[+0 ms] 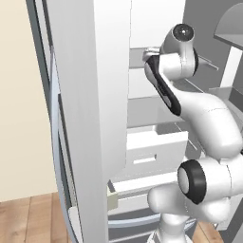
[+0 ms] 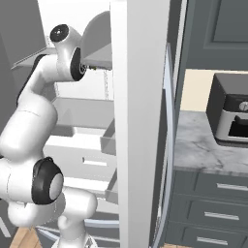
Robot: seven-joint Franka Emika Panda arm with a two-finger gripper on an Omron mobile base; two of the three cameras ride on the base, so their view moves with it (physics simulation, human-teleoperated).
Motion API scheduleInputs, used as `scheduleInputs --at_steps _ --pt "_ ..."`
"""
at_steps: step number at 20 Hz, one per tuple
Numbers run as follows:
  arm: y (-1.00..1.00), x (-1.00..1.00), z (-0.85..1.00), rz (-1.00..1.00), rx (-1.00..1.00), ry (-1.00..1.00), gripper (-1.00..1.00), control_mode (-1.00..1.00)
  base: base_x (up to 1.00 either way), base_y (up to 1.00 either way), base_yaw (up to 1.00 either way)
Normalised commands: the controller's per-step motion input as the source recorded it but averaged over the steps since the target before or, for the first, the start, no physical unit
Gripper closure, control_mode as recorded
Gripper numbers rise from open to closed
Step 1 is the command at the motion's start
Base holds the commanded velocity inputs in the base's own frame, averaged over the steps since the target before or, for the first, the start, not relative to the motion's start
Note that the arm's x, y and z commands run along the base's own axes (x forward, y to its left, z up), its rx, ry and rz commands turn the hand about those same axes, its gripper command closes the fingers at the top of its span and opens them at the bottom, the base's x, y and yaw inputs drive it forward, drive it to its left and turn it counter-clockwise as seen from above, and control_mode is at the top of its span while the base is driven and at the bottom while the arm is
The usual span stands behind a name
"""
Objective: Take the cheese, steak, and broccoli from the fridge and place them on the plate on the dining counter to create an appetizer plate.
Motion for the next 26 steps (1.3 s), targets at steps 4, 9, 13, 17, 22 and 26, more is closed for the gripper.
scheduleInputs --at_steps 4,9,13,17,22,26 --pt "0.21 -1.0 0.0 0.03 0.0 0.01 1.0 -1.0 0.0 0.0 0.0" --pt "0.02 -1.0 0.03 0.05 0.0 0.0 1.0 -1.0 0.0 0.0 0.0" --pt "0.0 -1.0 0.11 0.07 0.01 0.02 1.0 -1.0 0.0 0.0 0.0" --pt "0.0 -1.0 0.1 0.06 0.01 0.09 1.0 -1.0 0.0 0.0 0.0" --pt "0.0 -1.0 0.05 0.03 0.0 0.13 1.0 -1.0 0.0 0.0 0.0" --pt "0.0 -0.98 0.07 0.0 0.0 0.12 1.0 -1.0 0.0 0.0 0.0"
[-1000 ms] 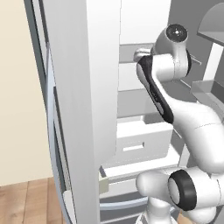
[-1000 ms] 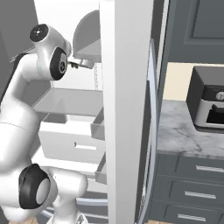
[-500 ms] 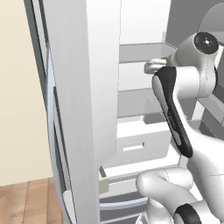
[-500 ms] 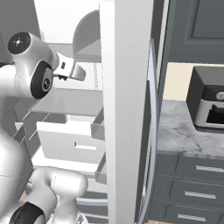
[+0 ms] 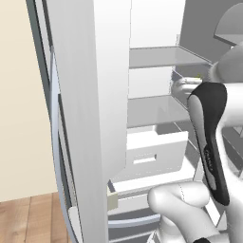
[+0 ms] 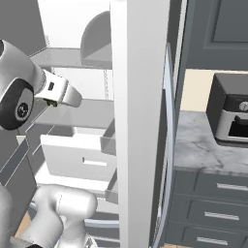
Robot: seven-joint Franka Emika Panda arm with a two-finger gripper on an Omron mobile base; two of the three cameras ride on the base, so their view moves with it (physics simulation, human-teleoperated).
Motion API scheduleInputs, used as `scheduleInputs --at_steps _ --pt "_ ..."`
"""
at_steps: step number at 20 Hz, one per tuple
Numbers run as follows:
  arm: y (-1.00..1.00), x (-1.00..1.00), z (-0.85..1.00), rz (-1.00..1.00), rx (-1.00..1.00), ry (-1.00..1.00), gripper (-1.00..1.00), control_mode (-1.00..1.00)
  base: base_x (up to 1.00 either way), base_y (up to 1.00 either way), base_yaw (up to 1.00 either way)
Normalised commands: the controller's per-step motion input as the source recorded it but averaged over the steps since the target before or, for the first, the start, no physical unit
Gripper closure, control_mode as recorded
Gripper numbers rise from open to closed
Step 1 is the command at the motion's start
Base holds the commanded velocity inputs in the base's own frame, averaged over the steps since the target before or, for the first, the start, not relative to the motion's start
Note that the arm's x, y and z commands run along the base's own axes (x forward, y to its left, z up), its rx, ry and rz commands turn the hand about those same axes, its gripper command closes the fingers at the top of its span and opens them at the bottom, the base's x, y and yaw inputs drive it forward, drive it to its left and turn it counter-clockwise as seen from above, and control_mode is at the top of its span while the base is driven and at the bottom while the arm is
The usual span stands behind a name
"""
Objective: Take the cheese, steak, and broccoli from the fridge and place them on the plate on the dining counter to create an appetizer plate.
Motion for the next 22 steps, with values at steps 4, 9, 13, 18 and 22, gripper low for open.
scheduleInputs --at_steps 4,9,13,18,22 --pt "0.0 -0.86 0.04 0.0 0.0 0.08 1.0 -1.0 0.0 0.0 0.0" --pt "0.0 -0.7 0.03 0.0 0.0 0.1 1.0 -1.0 0.0 0.0 0.0" --pt "0.07 -0.11 -0.18 0.0 0.0 0.13 1.0 -1.0 0.0 0.0 0.0" --pt "0.02 0.3 -0.16 0.01 0.0 0.0 1.0 1.0 -0.04 0.0 0.0" --pt "0.0 0.0 0.0 0.0 0.0 0.0 1.0 1.0 -0.77 0.14 0.0"
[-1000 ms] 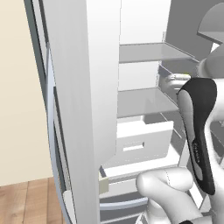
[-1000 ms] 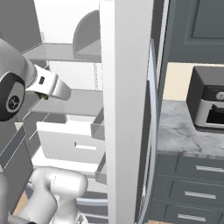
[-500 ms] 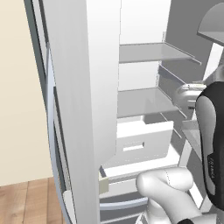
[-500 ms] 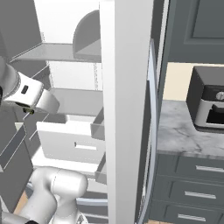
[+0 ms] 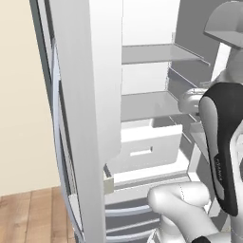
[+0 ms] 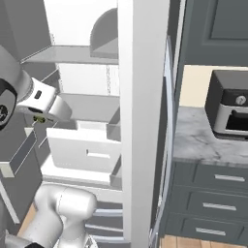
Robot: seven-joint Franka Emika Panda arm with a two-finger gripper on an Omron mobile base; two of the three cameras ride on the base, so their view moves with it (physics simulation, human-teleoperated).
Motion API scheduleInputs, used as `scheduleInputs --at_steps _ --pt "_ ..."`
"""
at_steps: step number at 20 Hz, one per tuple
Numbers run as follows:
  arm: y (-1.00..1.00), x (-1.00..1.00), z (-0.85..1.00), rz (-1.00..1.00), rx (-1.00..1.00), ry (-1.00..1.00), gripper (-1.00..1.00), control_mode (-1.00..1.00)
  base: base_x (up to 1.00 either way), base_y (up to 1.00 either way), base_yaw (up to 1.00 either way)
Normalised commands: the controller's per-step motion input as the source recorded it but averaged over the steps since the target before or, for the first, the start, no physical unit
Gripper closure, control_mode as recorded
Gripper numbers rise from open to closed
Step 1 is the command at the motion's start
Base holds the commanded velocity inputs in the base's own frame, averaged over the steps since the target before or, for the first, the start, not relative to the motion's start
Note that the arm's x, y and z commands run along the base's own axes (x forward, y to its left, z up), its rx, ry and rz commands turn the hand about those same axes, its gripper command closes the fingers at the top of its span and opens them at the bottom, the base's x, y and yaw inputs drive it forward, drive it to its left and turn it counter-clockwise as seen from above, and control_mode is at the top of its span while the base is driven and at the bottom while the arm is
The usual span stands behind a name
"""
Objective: Take the cheese, steak, and broccoli from the fridge and place them on the plate on the dining counter to create an appetizer plate.
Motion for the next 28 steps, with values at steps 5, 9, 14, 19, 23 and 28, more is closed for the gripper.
scheduleInputs --at_steps 5,9,14,19,23,28 --pt "0.0 0.0 0.0 0.0 0.0 0.0 1.0 1.0 -0.81 0.27 0.0" --pt "0.0 0.0 0.0 0.0 0.0 0.0 1.0 1.0 -0.54 0.43 -0.04" --pt "0.0 0.0 0.0 0.0 0.0 0.0 1.0 1.0 -0.5 0.41 -0.25" --pt "0.0 0.0 0.0 0.0 0.0 0.0 1.0 1.0 -0.89 0.14 -0.34" --pt "0.0 0.0 0.0 0.0 0.0 0.0 1.0 1.0 -0.73 0.41 -0.44" --pt "0.0 0.0 0.0 0.0 0.0 0.0 1.0 1.0 -0.76 0.72 -0.48"
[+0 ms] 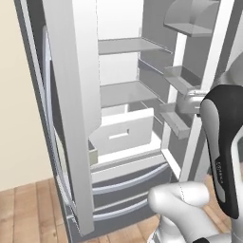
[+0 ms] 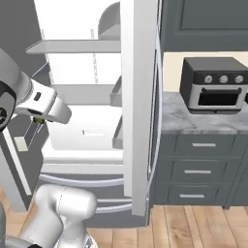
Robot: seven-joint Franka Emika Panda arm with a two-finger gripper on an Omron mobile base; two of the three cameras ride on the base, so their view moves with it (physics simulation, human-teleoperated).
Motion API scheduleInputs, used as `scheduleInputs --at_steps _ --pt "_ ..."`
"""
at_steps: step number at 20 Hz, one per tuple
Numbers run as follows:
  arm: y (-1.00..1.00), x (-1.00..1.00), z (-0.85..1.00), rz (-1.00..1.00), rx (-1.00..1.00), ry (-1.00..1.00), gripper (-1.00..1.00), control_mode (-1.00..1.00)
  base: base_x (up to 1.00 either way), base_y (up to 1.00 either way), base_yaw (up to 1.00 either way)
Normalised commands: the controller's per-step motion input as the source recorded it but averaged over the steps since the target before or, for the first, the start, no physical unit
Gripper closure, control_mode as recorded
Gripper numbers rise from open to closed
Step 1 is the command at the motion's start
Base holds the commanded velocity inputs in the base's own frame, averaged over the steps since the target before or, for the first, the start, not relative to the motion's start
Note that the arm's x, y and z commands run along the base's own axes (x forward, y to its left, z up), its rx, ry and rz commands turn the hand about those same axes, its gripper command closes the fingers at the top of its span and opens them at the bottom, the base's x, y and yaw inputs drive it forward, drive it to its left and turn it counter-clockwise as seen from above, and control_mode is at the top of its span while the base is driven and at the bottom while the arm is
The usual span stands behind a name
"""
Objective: Take the cheese, steak, and broccoli from the fridge and place them on the plate on the dining counter to create an appetizer plate.
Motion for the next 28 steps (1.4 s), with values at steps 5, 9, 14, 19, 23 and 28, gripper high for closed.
scheduleInputs --at_steps 5,9,14,19,23,28 --pt "0.0 0.0 0.0 0.0 0.0 0.0 1.0 1.0 -0.89 0.74 -0.51" --pt "0.0 0.0 0.0 0.0 0.0 0.0 1.0 1.0 -0.68 0.49 -0.63" --pt "0.0 0.0 0.0 0.0 0.0 0.0 1.0 1.0 -0.71 0.33 -0.69" --pt "0.0 0.0 0.0 0.0 0.0 0.0 1.0 1.0 -0.68 0.22 -0.73" --pt "0.0 0.0 0.0 0.0 0.0 0.0 1.0 1.0 -0.47 0.1 -0.78" --pt "0.0 0.0 0.0 0.0 0.0 0.0 1.0 1.0 -0.07 0.01 -0.88"
